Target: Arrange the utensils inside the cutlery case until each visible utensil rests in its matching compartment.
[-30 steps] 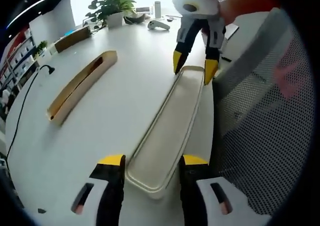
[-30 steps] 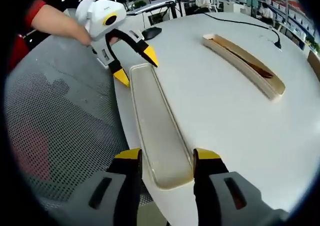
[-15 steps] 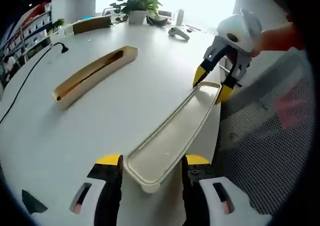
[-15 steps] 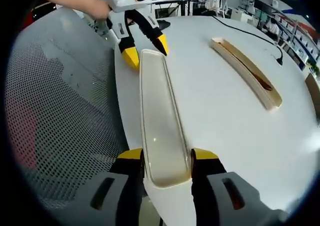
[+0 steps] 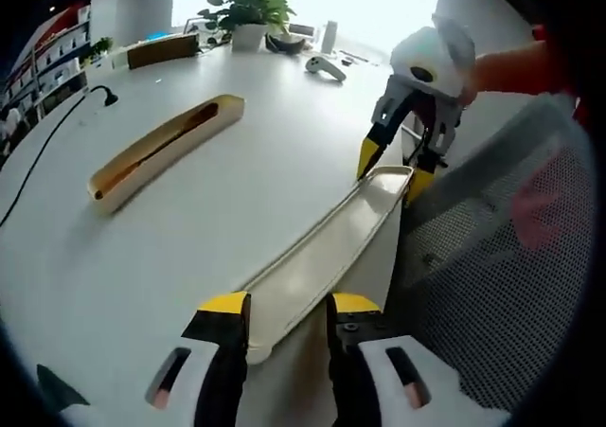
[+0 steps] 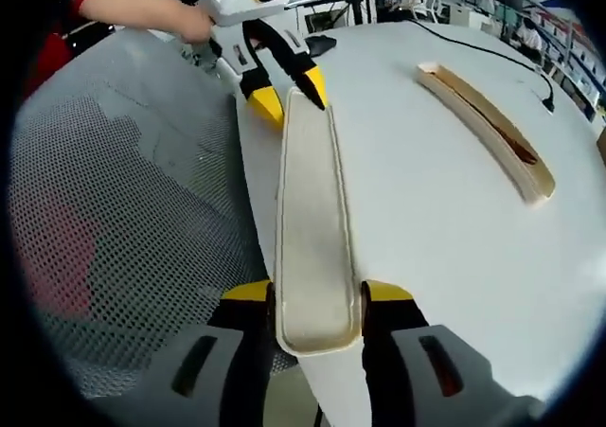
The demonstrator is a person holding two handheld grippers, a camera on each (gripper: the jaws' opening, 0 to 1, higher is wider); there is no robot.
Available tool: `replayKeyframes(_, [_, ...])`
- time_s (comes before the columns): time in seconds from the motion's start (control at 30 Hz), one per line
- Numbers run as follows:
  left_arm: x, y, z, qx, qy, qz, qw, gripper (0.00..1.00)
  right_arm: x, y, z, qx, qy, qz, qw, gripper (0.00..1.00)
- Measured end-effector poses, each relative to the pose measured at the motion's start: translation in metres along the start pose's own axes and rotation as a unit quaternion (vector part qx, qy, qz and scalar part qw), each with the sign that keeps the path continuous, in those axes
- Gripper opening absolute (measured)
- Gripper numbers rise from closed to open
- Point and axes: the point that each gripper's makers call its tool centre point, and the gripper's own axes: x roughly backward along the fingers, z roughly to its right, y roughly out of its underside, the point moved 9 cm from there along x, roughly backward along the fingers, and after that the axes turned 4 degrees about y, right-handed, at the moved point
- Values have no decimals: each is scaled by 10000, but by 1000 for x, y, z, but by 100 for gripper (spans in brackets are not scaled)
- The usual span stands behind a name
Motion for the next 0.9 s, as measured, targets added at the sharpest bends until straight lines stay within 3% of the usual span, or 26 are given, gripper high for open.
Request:
replayKeyframes(0.2, [2,-9,-5,142,-1,200,9997,37,0,1,3,-93,6,43,9999,27])
replayKeyframes(0.3, [2,-13,-11,222,19,234,9995,42,1,6,3,156,-256,-316,9990,3])
replayKeyframes(0.33, [1,-11,-12,317,23,147,9994,44,3,2,5,442,-417,-214,9979,2])
replayKeyframes(0.37, [-1,-11,-14,194,3,97,9998,42,2,0,3,-19,-186,-97,9998,2])
replayKeyframes(0.43, [0,-6,-15,63,-5,-62,10000,32,3,2,3,-66,-102,-72,9999,2])
replayKeyframes(0.6, [0,3,-13,20,24,-158,9999,25,4,4,4,9,60,22,10000,3])
replayKeyframes(0.7, [0,4,-12,-70,72,-123,9999,22,6,10,9,-900,31,188,9958,6])
replayKeyframes(0.8, [1,5,-12,-28,71,-132,9999,18,7,21,16,-1248,258,445,9909,9])
replayKeyframes(0.9, [1,6,-13,-22,32,-82,10000,17,11,26,20,-1658,237,730,9832,10])
